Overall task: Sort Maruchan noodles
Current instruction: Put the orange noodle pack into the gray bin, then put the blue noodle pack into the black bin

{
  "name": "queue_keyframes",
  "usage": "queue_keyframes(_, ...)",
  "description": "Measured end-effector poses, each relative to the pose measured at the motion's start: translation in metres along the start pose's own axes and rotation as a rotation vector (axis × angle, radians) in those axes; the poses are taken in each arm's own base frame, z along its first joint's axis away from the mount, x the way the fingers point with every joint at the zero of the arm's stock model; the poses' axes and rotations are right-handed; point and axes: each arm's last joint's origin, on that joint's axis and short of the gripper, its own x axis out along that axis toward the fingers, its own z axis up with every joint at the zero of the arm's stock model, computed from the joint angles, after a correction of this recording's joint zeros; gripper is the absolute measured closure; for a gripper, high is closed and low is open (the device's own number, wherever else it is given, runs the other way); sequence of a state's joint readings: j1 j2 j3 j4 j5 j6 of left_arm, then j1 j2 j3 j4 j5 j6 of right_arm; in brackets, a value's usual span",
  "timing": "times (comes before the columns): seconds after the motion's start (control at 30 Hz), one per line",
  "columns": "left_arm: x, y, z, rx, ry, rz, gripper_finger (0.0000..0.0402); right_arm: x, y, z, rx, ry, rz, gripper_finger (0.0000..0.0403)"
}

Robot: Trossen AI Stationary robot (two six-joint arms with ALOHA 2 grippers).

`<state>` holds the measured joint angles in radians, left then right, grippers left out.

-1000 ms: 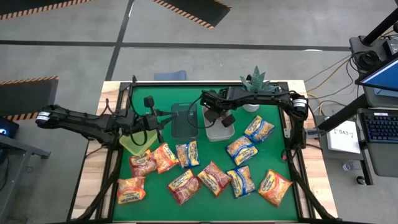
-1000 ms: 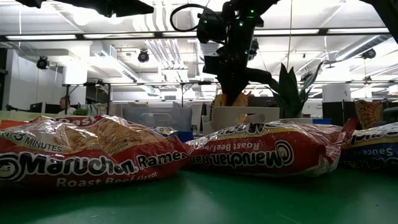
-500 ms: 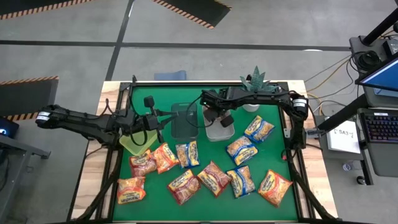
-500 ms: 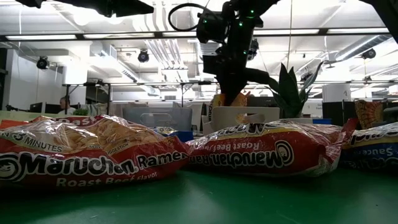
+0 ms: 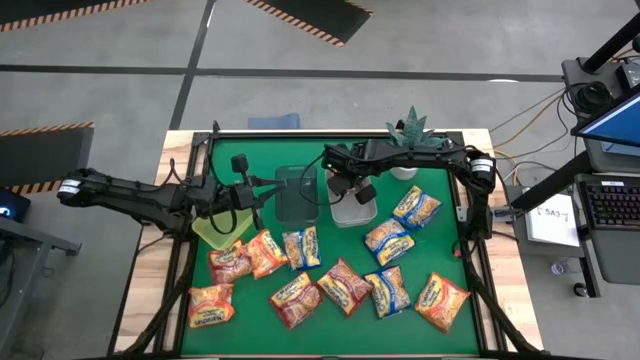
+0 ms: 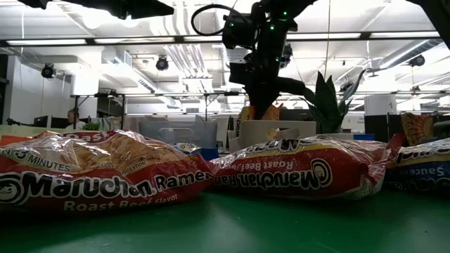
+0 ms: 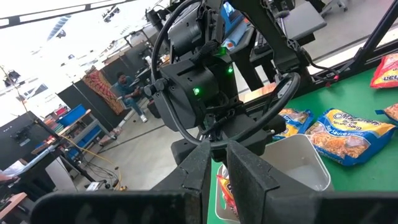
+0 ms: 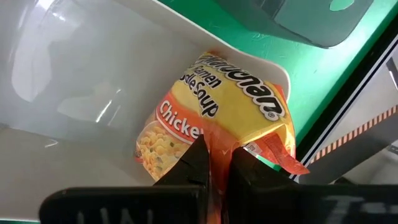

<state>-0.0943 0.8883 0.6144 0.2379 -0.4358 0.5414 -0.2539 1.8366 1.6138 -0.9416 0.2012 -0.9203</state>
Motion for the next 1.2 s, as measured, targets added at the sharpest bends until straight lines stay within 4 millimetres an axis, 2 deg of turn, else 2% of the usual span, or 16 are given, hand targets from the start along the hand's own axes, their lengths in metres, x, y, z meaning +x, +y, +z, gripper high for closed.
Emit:
queue_keyframes(0.2, 0.0, 0.0, 0.0, 0.0, 0.0, 0.0, 0.0365, 0.0, -0.001, 0.0, 0.067, -0.002, -0.004, 0.038)
queue_keyframes(0.5, 0.0, 0.0, 0.0, 0.0, 0.0, 0.0, 0.0365, 0.001, -0.004, -0.003, 0.156, 0.0, -0.02, 0.0299)
queue_keyframes(0.73, 0.0, 0.0, 0.0, 0.0, 0.0, 0.0, 0.0365, -0.002, -0.006, -0.003, 0.159, 0.002, -0.055, 0.0262)
queue_keyframes(0.87, 0.0, 0.0, 0.0, 0.0, 0.0, 0.0, 0.0365, -0.011, -0.01, -0.002, 0.166, 0.027, -0.105, 0.0255)
queue_keyframes(1.03, 0.0, 0.0, 0.0, 0.0, 0.001, 0.0, 0.0365, -0.031, -0.014, 0.002, 0.198, 0.026, -0.099, 0.0259)
queue_keyframes(1.1, 0.0, 0.0, 0.0, 0.0, 0.001, 0.0, 0.0365, -0.042, -0.014, 0.004, 0.271, 0.023, -0.095, 0.0262)
queue_keyframes(1.2, 0.0, 0.0, 0.0, -0.004, 0.001, -0.001, 0.0365, -0.061, -0.012, 0.008, 0.472, 0.018, -0.071, 0.0264)
